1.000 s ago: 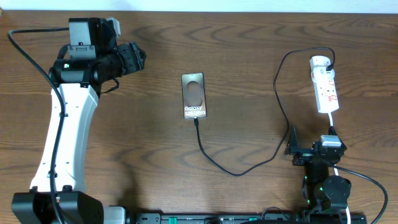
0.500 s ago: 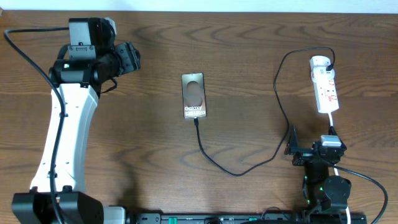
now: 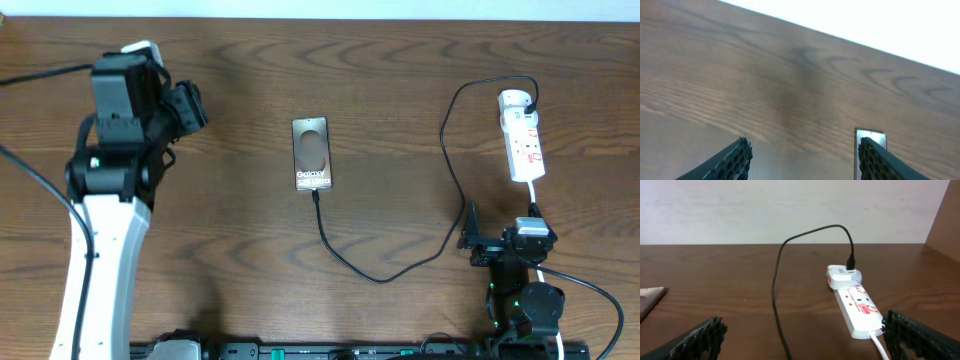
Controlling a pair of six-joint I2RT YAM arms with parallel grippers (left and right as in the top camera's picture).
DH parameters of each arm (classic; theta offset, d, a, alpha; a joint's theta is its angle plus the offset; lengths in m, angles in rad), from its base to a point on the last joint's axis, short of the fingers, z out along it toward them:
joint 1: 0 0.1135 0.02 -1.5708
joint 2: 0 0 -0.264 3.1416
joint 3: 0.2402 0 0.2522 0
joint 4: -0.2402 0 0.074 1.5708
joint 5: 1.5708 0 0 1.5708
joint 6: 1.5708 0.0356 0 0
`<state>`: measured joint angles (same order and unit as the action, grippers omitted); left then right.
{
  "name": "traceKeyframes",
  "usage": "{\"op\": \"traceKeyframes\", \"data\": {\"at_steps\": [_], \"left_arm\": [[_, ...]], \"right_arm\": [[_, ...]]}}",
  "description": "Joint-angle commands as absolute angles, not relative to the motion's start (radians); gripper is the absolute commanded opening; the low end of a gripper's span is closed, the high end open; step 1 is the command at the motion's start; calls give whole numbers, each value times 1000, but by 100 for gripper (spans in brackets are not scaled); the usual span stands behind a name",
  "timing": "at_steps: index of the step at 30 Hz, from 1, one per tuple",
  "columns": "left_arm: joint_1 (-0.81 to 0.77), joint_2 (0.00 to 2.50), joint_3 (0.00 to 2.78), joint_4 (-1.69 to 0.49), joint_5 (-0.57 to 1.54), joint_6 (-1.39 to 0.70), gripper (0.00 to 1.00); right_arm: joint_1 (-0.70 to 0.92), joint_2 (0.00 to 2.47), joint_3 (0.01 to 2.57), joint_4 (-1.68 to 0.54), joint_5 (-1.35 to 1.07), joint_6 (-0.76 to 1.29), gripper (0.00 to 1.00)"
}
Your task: Plug charger to phone and switch on socket
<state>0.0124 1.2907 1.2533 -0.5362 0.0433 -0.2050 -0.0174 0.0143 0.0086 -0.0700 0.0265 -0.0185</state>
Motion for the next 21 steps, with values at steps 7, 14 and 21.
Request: {"op": "traceKeyframes", "data": {"at_steps": [7, 14, 21], "left_arm": [[17, 1103, 999, -301, 14, -118, 66], [17, 952, 804, -155, 14, -40, 66], [17, 749, 578, -53, 13, 10, 66]], "right_arm": [[-11, 5, 6, -72, 31, -12, 99], [-11, 5, 6, -72, 31, -12, 99], [-11, 5, 6, -72, 31, -12, 99]]}}
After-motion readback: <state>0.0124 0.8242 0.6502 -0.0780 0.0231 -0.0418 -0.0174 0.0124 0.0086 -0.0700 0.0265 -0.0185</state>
